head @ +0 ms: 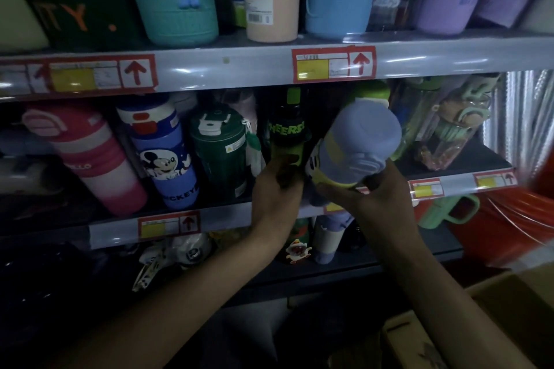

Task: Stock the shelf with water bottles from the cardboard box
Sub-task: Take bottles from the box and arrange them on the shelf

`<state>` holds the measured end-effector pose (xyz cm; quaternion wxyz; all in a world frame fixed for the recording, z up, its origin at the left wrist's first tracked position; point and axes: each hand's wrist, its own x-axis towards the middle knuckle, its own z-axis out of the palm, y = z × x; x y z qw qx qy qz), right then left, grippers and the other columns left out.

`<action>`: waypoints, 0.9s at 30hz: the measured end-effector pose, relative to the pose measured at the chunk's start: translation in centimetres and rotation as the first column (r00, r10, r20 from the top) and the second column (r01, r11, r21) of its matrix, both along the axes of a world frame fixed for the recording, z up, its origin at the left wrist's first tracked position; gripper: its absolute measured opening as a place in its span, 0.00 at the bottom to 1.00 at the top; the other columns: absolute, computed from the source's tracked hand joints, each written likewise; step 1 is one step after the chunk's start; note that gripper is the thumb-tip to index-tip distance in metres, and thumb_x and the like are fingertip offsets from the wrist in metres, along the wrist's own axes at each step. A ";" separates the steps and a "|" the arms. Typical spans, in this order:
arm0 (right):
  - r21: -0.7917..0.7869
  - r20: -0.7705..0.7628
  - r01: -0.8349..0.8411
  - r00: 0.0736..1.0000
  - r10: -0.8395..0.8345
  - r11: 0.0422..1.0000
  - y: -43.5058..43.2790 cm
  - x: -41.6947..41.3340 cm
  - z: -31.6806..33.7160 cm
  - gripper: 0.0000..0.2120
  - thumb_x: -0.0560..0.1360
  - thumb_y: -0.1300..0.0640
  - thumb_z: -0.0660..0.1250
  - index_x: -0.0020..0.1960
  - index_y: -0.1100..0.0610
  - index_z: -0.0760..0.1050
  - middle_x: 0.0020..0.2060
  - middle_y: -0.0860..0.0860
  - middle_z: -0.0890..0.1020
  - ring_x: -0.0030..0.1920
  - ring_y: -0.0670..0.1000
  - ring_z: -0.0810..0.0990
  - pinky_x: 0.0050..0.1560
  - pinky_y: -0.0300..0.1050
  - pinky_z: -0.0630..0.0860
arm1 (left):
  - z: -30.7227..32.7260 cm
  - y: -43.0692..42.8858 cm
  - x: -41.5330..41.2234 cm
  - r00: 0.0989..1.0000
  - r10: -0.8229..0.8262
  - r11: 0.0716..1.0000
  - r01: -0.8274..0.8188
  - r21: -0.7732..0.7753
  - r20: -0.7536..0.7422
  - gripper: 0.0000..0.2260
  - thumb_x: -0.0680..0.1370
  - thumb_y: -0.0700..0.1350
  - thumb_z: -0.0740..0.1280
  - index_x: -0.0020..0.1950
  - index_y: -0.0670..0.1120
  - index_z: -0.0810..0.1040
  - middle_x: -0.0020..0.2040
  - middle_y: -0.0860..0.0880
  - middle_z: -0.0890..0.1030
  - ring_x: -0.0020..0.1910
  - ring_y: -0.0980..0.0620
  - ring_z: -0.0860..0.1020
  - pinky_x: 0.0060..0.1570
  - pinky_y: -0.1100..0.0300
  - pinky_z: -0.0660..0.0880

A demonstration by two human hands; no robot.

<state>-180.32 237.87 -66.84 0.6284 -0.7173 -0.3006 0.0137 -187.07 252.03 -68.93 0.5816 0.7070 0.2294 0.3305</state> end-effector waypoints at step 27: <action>-0.034 -0.058 -0.139 0.989 0.137 0.990 8.8 1.7 -0.5 0.31 0.69 0.59 0.81 0.68 0.58 0.71 0.60 0.51 0.82 0.57 0.49 0.83 0.54 0.50 0.81 | -1.2 3.7 -3.0 0.986 -0.045 0.998 0.038 -0.045 -0.158 0.19 0.80 0.37 0.65 0.71 0.46 0.72 0.57 0.52 0.81 0.53 0.59 0.79 0.41 0.74 0.71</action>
